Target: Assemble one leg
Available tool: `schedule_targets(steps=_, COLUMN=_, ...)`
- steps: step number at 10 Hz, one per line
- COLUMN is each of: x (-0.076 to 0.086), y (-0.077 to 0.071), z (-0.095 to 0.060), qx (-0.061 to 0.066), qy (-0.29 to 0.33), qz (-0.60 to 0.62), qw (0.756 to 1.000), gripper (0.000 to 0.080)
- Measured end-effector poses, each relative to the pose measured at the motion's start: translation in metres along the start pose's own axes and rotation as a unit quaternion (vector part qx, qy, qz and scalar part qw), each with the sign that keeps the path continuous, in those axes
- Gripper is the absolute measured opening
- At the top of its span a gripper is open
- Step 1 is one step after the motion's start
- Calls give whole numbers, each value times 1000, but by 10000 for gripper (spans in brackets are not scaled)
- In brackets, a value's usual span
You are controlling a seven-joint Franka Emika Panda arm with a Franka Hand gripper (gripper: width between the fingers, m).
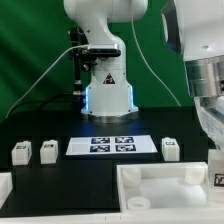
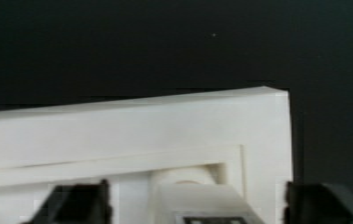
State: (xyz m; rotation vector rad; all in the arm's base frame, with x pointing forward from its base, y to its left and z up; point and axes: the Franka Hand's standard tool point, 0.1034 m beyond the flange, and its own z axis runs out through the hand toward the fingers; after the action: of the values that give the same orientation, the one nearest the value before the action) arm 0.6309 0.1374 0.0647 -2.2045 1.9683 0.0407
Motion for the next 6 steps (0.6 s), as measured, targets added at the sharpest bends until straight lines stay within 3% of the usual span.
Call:
schedule_targets(steps=1, x=2, y=1, z=0, qx=-3, qy=1, qz=-109, qw=994, gripper=619)
schedule_targets(steps=2, x=6, y=2, z=1, qx=-4, qy=2, qz=-226, qw=974, gripper=640)
schedule_targets(steps=4, x=6, y=2, z=1, qx=-5, qy=3, qz=-309, qw=951, gripper=647)
schedule_targets(steps=6, x=9, y=2, z=1, qx=-8, qy=6, qz=-445, qw=895, gripper=649)
